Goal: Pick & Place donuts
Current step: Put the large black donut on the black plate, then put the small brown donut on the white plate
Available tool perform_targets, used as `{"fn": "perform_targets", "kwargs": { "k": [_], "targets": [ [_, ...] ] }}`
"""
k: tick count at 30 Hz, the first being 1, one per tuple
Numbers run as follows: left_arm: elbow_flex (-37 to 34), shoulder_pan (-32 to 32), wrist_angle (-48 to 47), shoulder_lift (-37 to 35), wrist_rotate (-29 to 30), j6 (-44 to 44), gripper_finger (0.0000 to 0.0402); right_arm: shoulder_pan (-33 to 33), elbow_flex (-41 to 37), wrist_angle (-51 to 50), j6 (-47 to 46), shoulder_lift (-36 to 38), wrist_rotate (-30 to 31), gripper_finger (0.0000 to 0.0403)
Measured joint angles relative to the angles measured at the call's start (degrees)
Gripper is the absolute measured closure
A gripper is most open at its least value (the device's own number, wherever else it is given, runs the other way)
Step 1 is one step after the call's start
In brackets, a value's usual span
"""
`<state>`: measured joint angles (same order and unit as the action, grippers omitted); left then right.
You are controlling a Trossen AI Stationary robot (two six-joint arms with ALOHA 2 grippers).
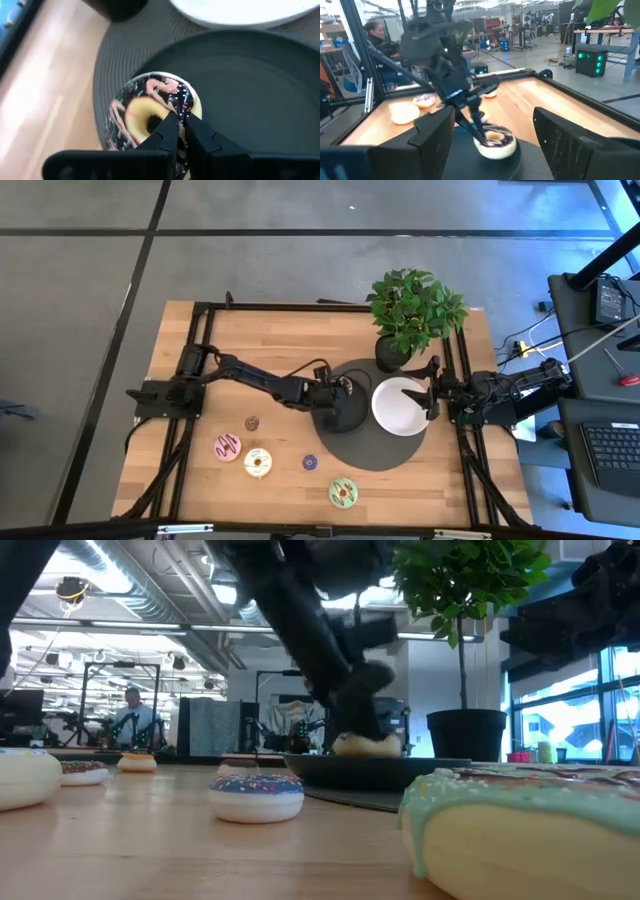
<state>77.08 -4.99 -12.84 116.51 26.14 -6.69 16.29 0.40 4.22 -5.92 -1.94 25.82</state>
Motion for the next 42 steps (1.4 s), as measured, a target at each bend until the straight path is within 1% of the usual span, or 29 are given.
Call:
{"fn": "perform_targets", "kwargs": {
  "k": [1, 3, 9, 17, 24, 33, 39, 42],
  "targets": [
    [-0.2, 0.4, -0.9, 0.0, -0.2, -0.1, 0.0388, 0.0, 0.0, 0.2, 0.0, -0.2, 0.0, 0.0132],
    [0.0, 0.7, 0.2, 0.4, -0.5, -0.1, 0.0388, 0.0, 0.0, 0.0, -0.1, -0.6, 0.0, 0.0132],
    [0.0, 0.6, -0.2, 0.4, 1.1, -0.1, 0.0384, 0.0, 0.0, 0.2, 0.0, -1.2, 0.0, 0.0132],
    [0.0, 0.6, -0.7, 0.4, 0.8, 2.2, 0.0348, 0.0, 0.0, 0.2, -0.3, -1.4, 0.0, 0.0132],
    [0.0, 0.6, -1.6, 0.4, 1.4, 2.3, 0.0322, 0.0, 0.0, 0.2, -1.4, -1.4, 0.0, 0.0132],
    [1.0, 0.1, -2.9, 0.4, 1.8, 2.3, 0.0267, 0.0, 0.0, 0.2, -1.4, -1.4, 0.1, 0.0132],
    [4.0, -0.7, -7.0, 0.4, 3.5, 4.2, 0.0250, 0.0, 0.0, 0.2, -1.3, -1.4, 0.1, 0.0132],
    [4.3, -1.1, -10.5, -0.8, 4.7, 4.3, 0.0247, 0.0, 0.0, 0.2, -1.3, -1.4, 0.1, 0.0132]
  ]
}}
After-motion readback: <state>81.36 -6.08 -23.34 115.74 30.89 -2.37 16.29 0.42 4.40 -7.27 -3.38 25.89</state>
